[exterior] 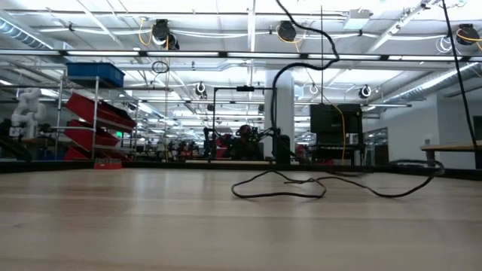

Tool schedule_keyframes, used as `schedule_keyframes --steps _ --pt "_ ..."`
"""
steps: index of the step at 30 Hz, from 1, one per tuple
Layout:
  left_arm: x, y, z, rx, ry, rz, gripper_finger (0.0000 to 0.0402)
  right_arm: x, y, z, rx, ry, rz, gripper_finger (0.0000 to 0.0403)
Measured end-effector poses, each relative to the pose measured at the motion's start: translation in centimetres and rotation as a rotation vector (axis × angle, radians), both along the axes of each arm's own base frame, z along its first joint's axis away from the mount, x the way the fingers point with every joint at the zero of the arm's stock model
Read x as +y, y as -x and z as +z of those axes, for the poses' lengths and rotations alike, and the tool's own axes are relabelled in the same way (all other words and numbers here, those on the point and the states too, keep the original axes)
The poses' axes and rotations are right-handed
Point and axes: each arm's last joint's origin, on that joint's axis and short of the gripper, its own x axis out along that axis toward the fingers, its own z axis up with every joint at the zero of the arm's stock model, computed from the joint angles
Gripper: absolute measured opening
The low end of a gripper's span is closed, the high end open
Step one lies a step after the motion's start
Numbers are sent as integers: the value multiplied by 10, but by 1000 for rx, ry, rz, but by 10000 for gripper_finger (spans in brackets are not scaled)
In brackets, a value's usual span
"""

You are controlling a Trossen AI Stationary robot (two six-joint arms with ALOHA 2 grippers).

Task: Coil cords
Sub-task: Uncoil the black wire from the spool

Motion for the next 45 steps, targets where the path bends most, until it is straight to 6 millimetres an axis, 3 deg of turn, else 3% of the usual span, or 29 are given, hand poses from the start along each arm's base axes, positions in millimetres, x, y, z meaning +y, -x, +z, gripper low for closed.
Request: schedule_keyframes --steps 11,18,24,35,45 --pt "-1 -1 -1 6 14 -16 0 -11 32 37 -86 10 -39 1" --pt "6 -12 -5 27 47 -31 0 -32 30 52 -108 93 -70 0" --pt "16 -21 -7 54 72 -60 0 -44 17 60 -167 125 13 0" --pt "23 -32 -6 60 5 -138 0 -86 -12 57 -150 151 58 0" --pt "23 -27 5 33 -138 -238 0 -119 -25 29 107 48 90 0"
